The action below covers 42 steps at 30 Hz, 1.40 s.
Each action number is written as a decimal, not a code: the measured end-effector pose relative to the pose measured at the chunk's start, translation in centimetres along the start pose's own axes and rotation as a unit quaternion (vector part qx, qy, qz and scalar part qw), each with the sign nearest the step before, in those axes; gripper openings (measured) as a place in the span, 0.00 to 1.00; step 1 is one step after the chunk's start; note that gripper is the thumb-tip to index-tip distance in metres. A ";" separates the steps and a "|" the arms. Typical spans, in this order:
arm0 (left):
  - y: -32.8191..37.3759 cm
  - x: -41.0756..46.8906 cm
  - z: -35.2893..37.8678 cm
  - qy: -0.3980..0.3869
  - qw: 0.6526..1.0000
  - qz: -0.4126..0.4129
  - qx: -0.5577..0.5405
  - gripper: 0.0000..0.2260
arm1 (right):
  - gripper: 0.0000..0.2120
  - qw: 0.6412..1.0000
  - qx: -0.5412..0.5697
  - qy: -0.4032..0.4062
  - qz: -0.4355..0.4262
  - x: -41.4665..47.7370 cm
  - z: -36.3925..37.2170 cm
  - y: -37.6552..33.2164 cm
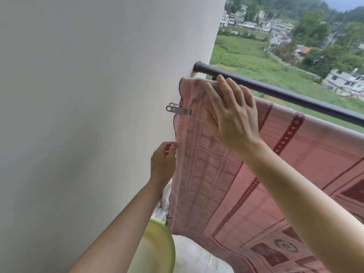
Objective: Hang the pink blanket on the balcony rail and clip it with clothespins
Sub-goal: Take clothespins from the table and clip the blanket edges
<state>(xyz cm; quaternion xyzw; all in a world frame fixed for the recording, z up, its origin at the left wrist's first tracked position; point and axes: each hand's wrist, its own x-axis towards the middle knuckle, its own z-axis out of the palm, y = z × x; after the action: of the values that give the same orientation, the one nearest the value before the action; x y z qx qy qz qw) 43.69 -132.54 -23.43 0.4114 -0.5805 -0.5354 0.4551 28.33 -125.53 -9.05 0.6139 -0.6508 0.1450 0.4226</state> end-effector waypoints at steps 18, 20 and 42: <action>7.1 -30.6 33.4 -0.151 0.933 0.293 0.146 0.13 | 0.32 0.946 -0.163 -0.075 0.271 -41.9 -26.7 29.7; 8.9 -36.1 38.7 -0.195 0.909 0.340 0.141 0.14 | 0.33 0.930 -0.184 -0.089 0.305 -46.9 -30.6 33.1; 16.6 -87.1 95.5 -0.549 0.632 0.541 -0.079 0.17 | 0.36 0.663 -0.426 -0.160 0.595 -91.9 -65.1 65.0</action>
<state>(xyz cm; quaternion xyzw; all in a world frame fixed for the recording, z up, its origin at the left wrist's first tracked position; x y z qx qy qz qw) -27.14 -23.47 -15.72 -0.3842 -0.7968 -0.3642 0.2911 -17.59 -4.07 -15.37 -0.1370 -0.9258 -0.0275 0.3513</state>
